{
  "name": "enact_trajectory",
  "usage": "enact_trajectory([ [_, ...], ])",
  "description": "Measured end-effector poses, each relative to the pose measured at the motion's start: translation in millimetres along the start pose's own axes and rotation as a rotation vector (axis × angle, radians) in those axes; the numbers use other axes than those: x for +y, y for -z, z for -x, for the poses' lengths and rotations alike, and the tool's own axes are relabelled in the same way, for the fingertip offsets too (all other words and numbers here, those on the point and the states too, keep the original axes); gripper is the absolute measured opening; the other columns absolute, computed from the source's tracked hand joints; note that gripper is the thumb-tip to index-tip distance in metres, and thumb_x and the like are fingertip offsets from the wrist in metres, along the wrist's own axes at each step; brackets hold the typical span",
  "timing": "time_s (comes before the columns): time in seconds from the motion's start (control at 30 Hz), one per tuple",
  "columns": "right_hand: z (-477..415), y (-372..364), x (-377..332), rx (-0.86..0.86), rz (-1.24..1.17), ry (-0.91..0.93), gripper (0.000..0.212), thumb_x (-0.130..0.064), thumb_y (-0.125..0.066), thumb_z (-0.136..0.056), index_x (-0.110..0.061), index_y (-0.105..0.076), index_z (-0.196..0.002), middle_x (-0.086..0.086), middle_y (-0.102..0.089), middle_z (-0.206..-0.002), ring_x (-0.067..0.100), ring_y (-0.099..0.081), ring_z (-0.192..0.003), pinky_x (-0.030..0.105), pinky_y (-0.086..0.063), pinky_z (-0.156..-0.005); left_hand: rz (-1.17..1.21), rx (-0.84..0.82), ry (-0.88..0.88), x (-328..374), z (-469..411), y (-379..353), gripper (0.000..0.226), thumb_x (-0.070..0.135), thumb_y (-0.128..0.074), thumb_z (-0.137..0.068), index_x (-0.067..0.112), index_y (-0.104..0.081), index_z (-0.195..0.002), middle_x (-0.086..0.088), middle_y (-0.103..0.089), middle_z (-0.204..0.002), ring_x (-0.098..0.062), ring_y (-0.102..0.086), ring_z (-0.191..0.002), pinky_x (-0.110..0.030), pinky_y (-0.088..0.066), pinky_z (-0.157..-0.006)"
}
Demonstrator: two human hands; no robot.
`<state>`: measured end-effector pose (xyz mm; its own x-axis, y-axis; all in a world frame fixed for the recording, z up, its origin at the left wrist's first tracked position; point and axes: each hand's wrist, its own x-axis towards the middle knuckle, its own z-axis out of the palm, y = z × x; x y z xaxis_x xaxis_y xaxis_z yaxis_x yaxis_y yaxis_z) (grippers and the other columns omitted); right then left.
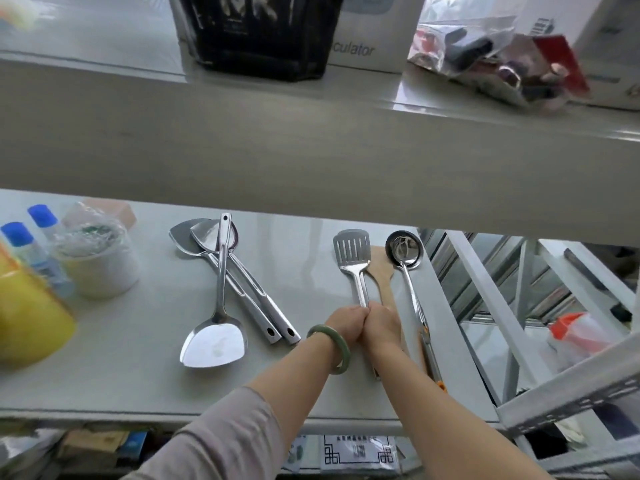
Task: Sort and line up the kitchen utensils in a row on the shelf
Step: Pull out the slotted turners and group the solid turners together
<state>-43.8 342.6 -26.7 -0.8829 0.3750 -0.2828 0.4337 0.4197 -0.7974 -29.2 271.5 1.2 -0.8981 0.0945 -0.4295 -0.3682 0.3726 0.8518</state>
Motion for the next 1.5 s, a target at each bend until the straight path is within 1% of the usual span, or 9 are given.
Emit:
enact_trajectory([
  [0.17, 5.2, 4.7, -5.5, -0.048, 0.376, 0.166, 0.029, -0.021, -0.048, -0.078, -0.002, -0.062, -0.097, 0.020, -0.057, -0.114, 0.036, -0.053, -0.104, 0.039, -0.046, -0.090, -0.026, 0.036, -0.068, -11.0, 2.0, 20.6, 0.035, 0.017, -0.041, -0.093, 0.009, -0.060, -0.121, -0.007, -0.063, -0.119, -0.023, -0.055, -0.113, -0.029, -0.039, -0.099],
  [0.23, 4.5, 0.9, -7.0, -0.023, 0.498, 0.246, 0.032, -0.020, -0.053, -0.078, -0.005, -0.057, -0.107, 0.017, -0.051, -0.123, 0.036, -0.045, -0.116, 0.040, -0.039, -0.100, -0.062, 0.130, -0.131, -15.2, 3.1, 49.0, 0.036, 0.016, -0.043, -0.093, 0.012, -0.057, -0.126, -0.004, -0.061, -0.128, -0.020, -0.054, -0.121, -0.031, -0.038, -0.107],
  [0.33, 13.0, -8.8, -20.8, 0.033, 0.443, 0.420, 0.053, -0.015, -0.054, -0.079, -0.011, -0.048, -0.132, 0.016, -0.046, -0.134, 0.034, -0.037, -0.125, 0.041, -0.028, -0.111, -0.055, 0.328, -0.207, -29.5, 1.6, 105.9, 0.035, 0.006, -0.044, -0.089, 0.012, -0.062, -0.119, -0.006, -0.066, -0.123, -0.026, -0.059, -0.115, -0.038, -0.044, -0.104],
  [0.53, 37.7, -47.8, -55.0, -0.137, 0.367, 0.678, 0.049, -0.007, -0.055, -0.083, -0.007, -0.049, -0.132, 0.014, -0.055, -0.129, 0.029, -0.045, -0.124, 0.030, -0.031, -0.109, -0.391, 0.655, -0.209, -69.2, 16.4, 207.0, 0.039, -0.001, -0.042, -0.089, 0.014, -0.062, -0.118, -0.005, -0.066, -0.121, -0.024, -0.061, -0.110, -0.031, -0.044, -0.098],
  [0.73, 54.6, -91.5, -62.3, -0.362, 0.451, 0.623, 0.043, -0.016, -0.050, -0.091, -0.013, -0.047, -0.134, 0.012, -0.052, -0.136, 0.026, -0.045, -0.128, 0.031, -0.032, -0.110, -0.802, 0.474, -0.342, -106.6, 18.8, 219.4, 0.042, -0.009, -0.046, -0.083, 0.012, -0.063, -0.116, -0.010, -0.060, -0.118, -0.026, -0.059, -0.106, -0.033, -0.046, -0.098],
  [0.93, 61.7, -103.6, -58.4, -0.387, 0.440, 0.557, 0.038, -0.011, -0.051, -0.085, -0.019, -0.059, -0.121, 0.014, -0.065, -0.117, 0.030, -0.055, -0.112, 0.032, -0.043, -0.094, -1.040, 0.393, -0.288, -109.7, 12.8, 208.9, 0.011, 0.024, -0.057, -0.074, 0.017, -0.060, -0.082, -0.008, -0.065, -0.094, -0.028, -0.060, -0.086, -0.042, -0.050, -0.081],
  [1.1, 68.5, -103.0, -53.1, -0.385, 0.478, 0.516, 0.050, -0.029, -0.060, -0.085, -0.023, -0.047, -0.133, 0.011, -0.057, -0.120, 0.026, -0.049, -0.118, 0.032, -0.038, -0.100, -1.221, 0.230, -0.395, -108.6, 3.4, 212.9, 0.028, 0.034, -0.069, -0.074, 0.014, -0.067, -0.094, -0.009, -0.056, -0.115, -0.029, -0.055, -0.105, -0.035, -0.047, -0.083],
  [1.23, 69.4, -103.9, -53.1, -0.416, 0.539, 0.557, 0.056, -0.028, -0.057, -0.083, -0.031, -0.042, -0.136, 0.007, -0.053, -0.118, 0.024, -0.050, -0.114, 0.032, -0.043, -0.097, -1.460, 0.206, -0.629, -104.6, 7.7, 223.4, 0.029, 0.020, -0.088, -0.039, 0.026, -0.066, -0.056, 0.005, -0.069, -0.075, -0.016, -0.068, -0.072, -0.022, -0.054, -0.059],
  [1.5, 66.4, -97.8, -52.3, -0.384, 0.595, 0.567, 0.059, -0.022, -0.054, -0.082, -0.031, -0.038, -0.138, 0.013, -0.053, -0.112, 0.033, -0.055, -0.104, 0.032, -0.044, -0.090, -1.339, 0.312, -0.939, -77.4, 13.3, 246.5, 0.033, -0.006, -0.080, -0.053, 0.018, -0.059, -0.062, 0.005, -0.063, -0.052, -0.018, -0.061, -0.049, -0.023, -0.051, -0.054],
])
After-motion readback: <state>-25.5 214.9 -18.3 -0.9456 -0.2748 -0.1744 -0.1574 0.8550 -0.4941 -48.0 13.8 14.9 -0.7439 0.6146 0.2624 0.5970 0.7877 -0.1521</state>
